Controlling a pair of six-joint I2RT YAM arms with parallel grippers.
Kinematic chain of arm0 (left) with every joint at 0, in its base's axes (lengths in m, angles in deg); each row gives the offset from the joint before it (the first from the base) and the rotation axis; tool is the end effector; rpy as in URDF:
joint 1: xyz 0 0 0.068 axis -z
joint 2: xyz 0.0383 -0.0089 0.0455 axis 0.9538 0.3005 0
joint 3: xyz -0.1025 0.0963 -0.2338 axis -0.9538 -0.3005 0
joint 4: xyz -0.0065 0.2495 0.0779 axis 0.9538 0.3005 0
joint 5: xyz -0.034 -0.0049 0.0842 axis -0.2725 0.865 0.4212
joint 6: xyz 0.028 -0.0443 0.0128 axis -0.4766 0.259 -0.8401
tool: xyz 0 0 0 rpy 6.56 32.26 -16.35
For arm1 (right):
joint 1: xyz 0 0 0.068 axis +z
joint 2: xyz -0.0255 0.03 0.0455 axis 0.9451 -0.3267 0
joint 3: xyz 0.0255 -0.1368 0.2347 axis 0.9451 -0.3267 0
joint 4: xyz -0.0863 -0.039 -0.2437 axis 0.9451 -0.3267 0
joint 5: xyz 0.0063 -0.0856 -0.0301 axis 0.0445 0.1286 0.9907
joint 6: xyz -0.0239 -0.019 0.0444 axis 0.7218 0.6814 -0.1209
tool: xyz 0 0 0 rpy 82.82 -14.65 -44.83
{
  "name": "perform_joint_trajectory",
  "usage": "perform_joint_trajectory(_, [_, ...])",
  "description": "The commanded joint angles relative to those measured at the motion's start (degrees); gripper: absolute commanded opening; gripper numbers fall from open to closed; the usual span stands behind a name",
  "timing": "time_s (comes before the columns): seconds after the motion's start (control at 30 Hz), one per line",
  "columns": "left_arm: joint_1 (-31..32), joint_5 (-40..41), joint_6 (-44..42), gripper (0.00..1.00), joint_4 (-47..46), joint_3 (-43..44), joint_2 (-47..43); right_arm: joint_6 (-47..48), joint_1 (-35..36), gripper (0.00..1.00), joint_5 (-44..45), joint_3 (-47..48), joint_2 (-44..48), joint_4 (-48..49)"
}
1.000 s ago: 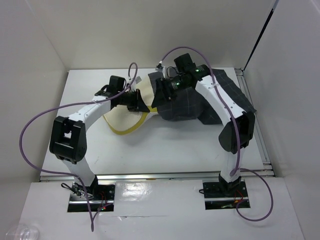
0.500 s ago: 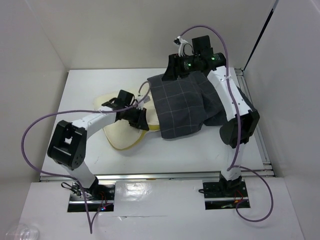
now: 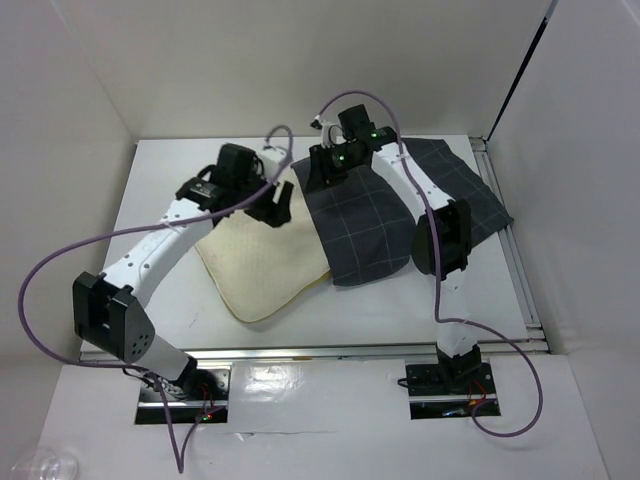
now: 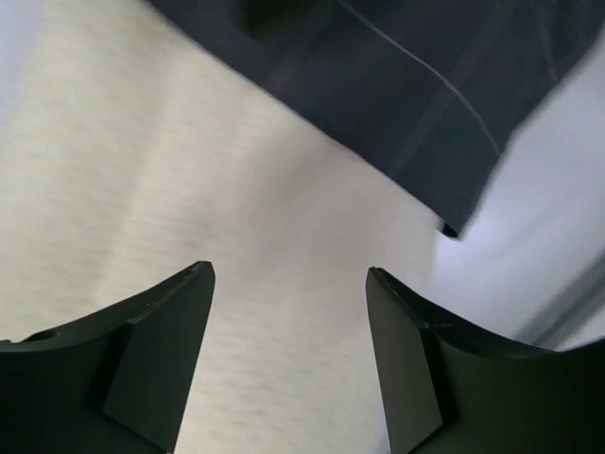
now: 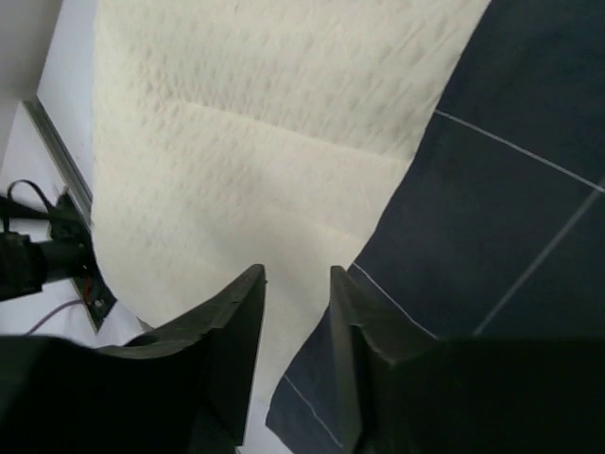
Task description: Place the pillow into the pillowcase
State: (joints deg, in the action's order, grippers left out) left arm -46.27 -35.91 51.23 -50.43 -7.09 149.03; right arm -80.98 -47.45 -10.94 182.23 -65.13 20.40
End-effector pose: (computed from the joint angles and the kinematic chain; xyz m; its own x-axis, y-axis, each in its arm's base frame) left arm 0.2995 -0.1572 0.3323 -0.6032 0.2612 -0.7536 0.5717 0.8004 -0.1802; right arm 0.4441 0.2170 0.2967 -0.7305 -0.2855 -0.6204 -0.6490 0.5731 0.5004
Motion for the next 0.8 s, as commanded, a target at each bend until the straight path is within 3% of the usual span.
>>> perform_joint_trajectory(0.0, [-8.19, 7.36, 2.21, 0.79, -1.61, 4.19, -0.60, 3.27, 1.65, 0.39, 1.47, -2.93, 1.31, 2.92])
perform_joint_trajectory(0.13, [-15.75, 2.82, 3.70, 0.81, 1.18, 11.64, 8.52, 4.86, 3.49, 0.32, 4.99, -6.71, 2.09, 1.17])
perform_joint_trajectory(0.33, [-24.21, -10.55, 2.75, 0.84, 7.43, 26.41, 25.06, 6.00, 3.50, 0.34, 8.42, -12.78, 6.31, 0.63])
perform_joint_trajectory(0.57, [-26.15, -27.15, -6.83, 0.88, 18.58, 41.81, 44.31, 6.53, 4.02, 0.37, 9.48, -14.64, 8.78, 1.16])
perform_joint_trajectory(0.77, [-26.68, -39.30, -13.41, 0.89, 26.06, 45.08, 51.62, 6.53, 4.02, 0.38, 10.53, -15.16, 9.31, 1.16])
